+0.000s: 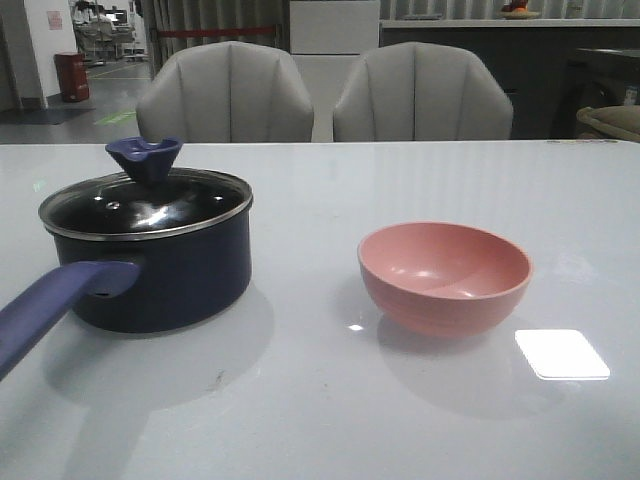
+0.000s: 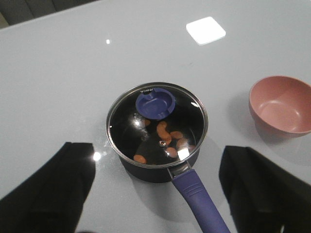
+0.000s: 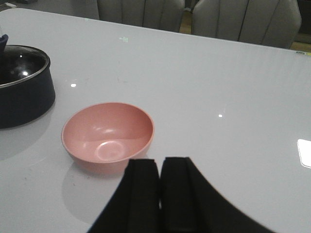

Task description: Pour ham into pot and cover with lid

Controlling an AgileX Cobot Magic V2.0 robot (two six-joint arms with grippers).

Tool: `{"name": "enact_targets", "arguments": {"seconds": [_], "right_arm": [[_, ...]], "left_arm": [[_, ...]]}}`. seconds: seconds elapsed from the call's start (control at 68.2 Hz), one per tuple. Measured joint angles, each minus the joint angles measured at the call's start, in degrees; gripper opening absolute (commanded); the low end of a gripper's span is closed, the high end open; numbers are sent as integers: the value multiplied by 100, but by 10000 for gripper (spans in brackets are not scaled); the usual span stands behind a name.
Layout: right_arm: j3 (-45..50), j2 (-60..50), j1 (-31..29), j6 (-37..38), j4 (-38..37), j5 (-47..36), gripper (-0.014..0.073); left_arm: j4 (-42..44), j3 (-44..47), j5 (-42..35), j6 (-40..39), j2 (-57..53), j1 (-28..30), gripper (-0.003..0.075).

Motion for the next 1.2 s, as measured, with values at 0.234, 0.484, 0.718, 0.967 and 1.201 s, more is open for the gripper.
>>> {"name": "enact_targets", "arguments": {"seconds": [0.234, 0.484, 0.718, 0.967, 1.201], "right_arm": [[0, 0, 0, 0, 0, 0, 145], [0, 0, 0, 0, 0, 0, 145], [0, 0, 0, 0, 0, 0, 145], [0, 0, 0, 0, 0, 0, 145], [0, 0, 0, 0, 0, 0, 145]], "left_arm": [[-17, 1658, -666, 0, -1918, 0, 564], [-26, 3093, -950, 0, -4053, 0, 464], [-26, 3641, -1379, 0, -4537, 0, 115], [-26, 3653, -1490, 0, -4537, 0, 119], [-26, 3653, -1490, 0, -4537, 0, 119]]}}
